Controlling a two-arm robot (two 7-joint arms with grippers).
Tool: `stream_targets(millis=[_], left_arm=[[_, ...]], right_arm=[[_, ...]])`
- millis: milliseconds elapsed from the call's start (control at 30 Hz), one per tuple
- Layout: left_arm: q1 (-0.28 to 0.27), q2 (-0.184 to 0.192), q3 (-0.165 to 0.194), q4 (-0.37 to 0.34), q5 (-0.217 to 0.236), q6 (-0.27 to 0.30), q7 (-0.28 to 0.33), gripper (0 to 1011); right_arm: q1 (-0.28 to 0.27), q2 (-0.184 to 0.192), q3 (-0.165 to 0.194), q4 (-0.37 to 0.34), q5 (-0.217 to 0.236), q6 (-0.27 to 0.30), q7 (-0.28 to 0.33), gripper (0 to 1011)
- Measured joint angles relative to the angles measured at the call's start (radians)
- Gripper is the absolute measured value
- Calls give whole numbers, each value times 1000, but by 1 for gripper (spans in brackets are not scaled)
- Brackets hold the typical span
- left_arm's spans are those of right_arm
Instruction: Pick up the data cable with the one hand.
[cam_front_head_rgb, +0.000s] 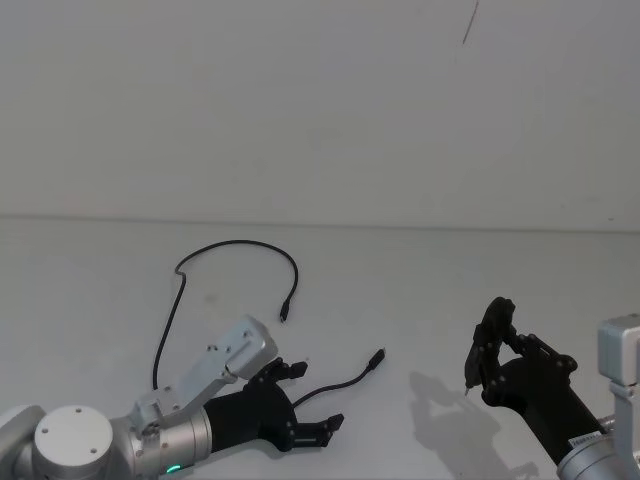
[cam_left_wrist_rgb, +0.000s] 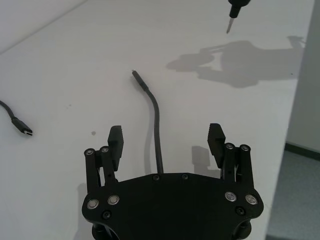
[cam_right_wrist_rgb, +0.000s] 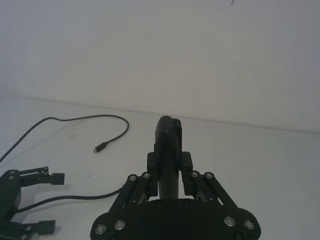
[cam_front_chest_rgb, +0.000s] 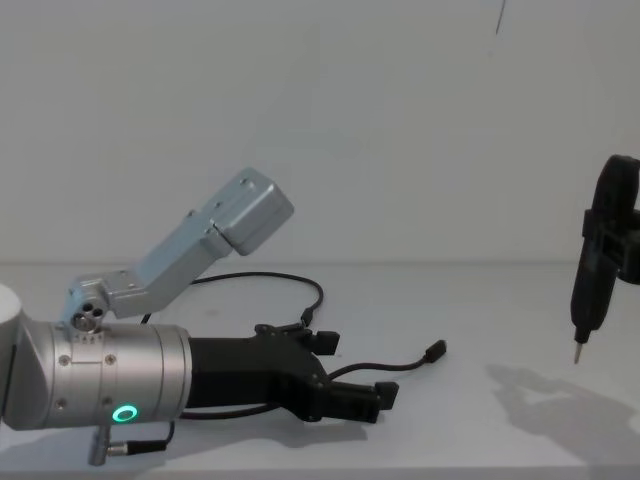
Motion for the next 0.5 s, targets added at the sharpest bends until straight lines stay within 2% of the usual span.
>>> stream_targets(millis=[167, 200, 300, 333, 467, 500], left_arm=[[-8, -16, -5, 25, 4, -4, 7, 917], [-10, -20, -7, 32, 4, -4, 8, 864], [-14, -28, -9, 43, 5, -5, 10, 801], [-14, -29, -9, 46, 6, -5, 10, 746], [-18, -36, -11, 56, 7, -6, 13, 655], [-19, -38, -12, 59, 7, -6, 13, 596]], right_arm=[[0, 0, 0, 0, 0, 0, 0, 269], [0, 0, 0, 0, 0, 0, 0, 269], [0, 0, 0, 0, 0, 0, 0, 269], [0, 0, 0, 0, 0, 0, 0, 269], [0, 0, 0, 0, 0, 0, 0, 269], [0, 0, 0, 0, 0, 0, 0, 269]])
